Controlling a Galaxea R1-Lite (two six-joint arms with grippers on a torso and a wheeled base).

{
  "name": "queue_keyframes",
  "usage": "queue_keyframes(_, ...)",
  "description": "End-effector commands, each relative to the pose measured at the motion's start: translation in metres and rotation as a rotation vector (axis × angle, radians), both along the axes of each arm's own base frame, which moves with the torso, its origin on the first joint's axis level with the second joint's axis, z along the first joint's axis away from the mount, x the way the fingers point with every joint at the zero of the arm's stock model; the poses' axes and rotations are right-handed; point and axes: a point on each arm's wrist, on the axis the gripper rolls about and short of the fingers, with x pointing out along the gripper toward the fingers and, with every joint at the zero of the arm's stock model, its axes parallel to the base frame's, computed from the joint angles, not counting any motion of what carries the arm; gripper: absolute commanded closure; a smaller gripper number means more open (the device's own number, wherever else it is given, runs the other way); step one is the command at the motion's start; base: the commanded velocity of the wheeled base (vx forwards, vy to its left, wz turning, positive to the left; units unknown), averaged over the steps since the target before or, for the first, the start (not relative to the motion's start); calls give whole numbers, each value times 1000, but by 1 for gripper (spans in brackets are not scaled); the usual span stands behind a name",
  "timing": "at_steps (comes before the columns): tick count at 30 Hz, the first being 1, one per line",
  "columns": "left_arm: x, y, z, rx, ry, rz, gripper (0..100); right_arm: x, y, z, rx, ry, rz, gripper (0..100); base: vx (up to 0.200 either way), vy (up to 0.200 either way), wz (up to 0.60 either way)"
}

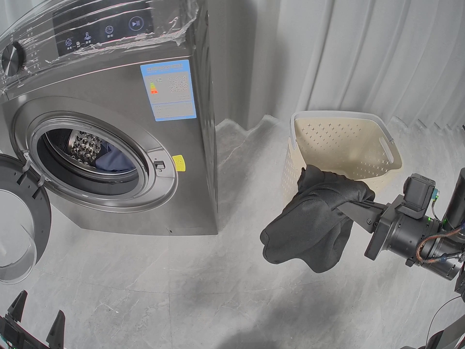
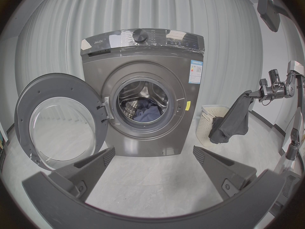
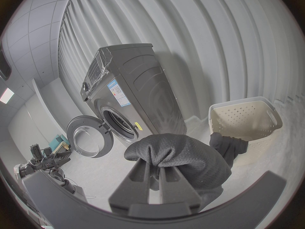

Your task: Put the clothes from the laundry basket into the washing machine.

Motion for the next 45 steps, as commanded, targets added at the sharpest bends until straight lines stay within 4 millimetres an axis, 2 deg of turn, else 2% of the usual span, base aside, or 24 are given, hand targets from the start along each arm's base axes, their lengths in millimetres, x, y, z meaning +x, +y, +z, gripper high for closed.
queue_keyframes(1,0,0,-4,0,5,0,0,0,0,0,0,-1,0,100,0,200,0)
queue_keyframes(11,0,0,-4,0,5,0,0,0,0,0,1,1,0,100,0,200,0)
queue_keyframes(17,0,0,-4,0,5,2,0,0,0,-1,0,3,0,100,0,0,0)
queue_keyframes(26,0,0,-4,-2,5,2,0,0,0,-1,0,3,-1,100,-200,0,0)
queue_keyframes(32,0,0,-4,-2,5,2,0,0,0,-1,-1,4,-3,100,0,0,0)
queue_keyframes(45,0,0,-4,-3,5,2,0,1,-2,-1,0,5,-15,100,0,200,0)
